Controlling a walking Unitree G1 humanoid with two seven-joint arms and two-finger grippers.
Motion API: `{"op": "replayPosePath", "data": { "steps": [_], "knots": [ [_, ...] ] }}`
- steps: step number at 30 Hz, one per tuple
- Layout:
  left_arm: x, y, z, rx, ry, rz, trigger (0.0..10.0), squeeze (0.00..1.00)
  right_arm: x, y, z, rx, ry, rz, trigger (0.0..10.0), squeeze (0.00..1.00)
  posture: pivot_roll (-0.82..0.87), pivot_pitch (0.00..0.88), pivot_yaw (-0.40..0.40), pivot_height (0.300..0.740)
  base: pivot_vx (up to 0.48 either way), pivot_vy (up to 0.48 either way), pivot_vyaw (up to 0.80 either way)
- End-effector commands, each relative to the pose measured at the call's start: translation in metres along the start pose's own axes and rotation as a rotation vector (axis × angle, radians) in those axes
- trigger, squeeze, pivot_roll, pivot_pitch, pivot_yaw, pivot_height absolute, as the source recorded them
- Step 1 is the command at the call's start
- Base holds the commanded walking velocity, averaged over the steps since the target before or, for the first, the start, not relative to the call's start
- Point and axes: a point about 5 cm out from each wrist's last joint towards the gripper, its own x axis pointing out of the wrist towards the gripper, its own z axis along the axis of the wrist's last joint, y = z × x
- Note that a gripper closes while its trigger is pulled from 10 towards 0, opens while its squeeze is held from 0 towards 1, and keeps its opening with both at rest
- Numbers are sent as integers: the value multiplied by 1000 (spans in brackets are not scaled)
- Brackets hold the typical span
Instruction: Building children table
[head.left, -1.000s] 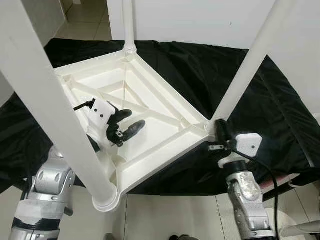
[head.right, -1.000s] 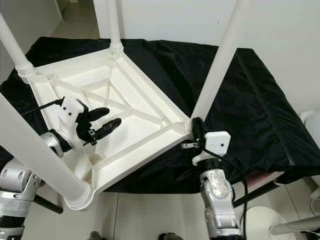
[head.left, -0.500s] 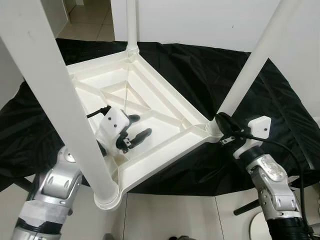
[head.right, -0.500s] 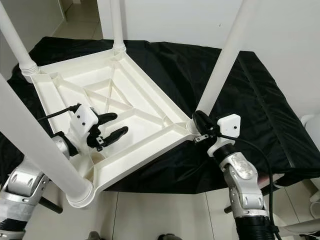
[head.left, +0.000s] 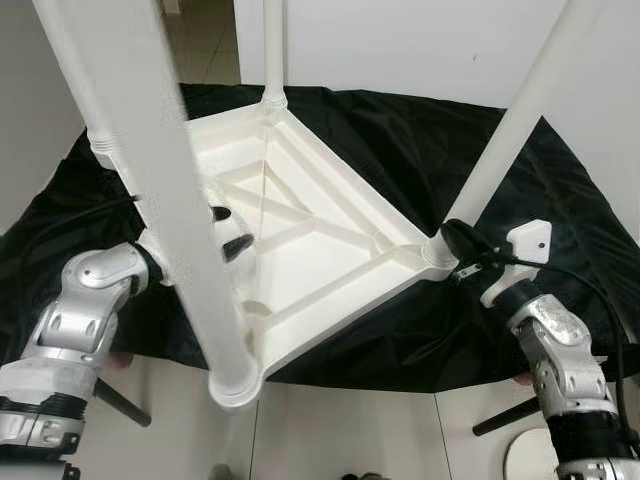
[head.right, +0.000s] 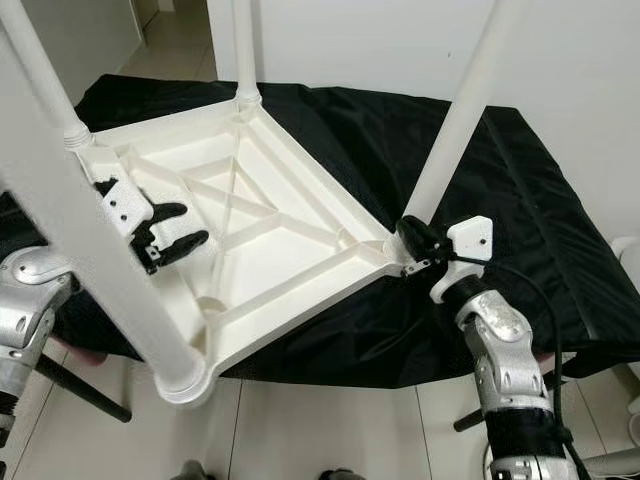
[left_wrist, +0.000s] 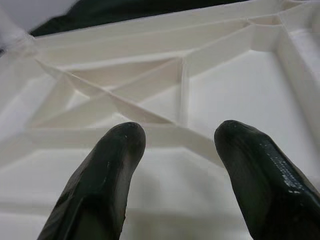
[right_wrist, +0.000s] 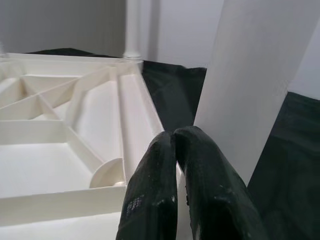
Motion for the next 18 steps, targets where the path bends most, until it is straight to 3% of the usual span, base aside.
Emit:
{"op": "replayPosePath", "data": {
  "steps": [1, 4, 6, 10, 11, 15, 18],
  "knots": [
    [3, -3, -1, -52, -7, -74, 10000, 0, -5, -25, -4, -33, 12, -134, 10000, 0, 54, 87, 0, 740, 0, 0, 0],
    [6, -6, -2, -64, -14, -119, 10000, 0, -3, -30, -5, -40, 10, -164, 10000, 0, 57, 89, 11, 740, 0, 0, 0],
    [8, -12, -6, -73, 5, -215, 10000, 0, 2, -35, -7, -43, 11, -195, 10000, 0, 52, 91, 34, 740, 0, 0, 0],
    [6, -18, -6, -72, -1, -307, 10000, 0, 7, -40, -7, -42, 10, -220, 10000, 0, 49, 94, 42, 740, 0, 0, 0],
    [4, -22, -4, -55, -11, -396, 10000, 0, 14, -36, -5, -25, -12, -217, 10000, 0, 55, 97, 51, 740, 0, 0, 0],
    [3, -24, -3, -37, -10, -419, 10000, 0, 17, -33, -4, -14, -24, -210, 10000, 0, 55, 98, 52, 740, 0, 0, 0],
    [1, -29, -7, -16, 26, -471, 10000, 0, 18, -17, -6, 2, -41, -162, 10000, 0, 55, 99, 53, 740, 0, 0, 0]
  ]
}}
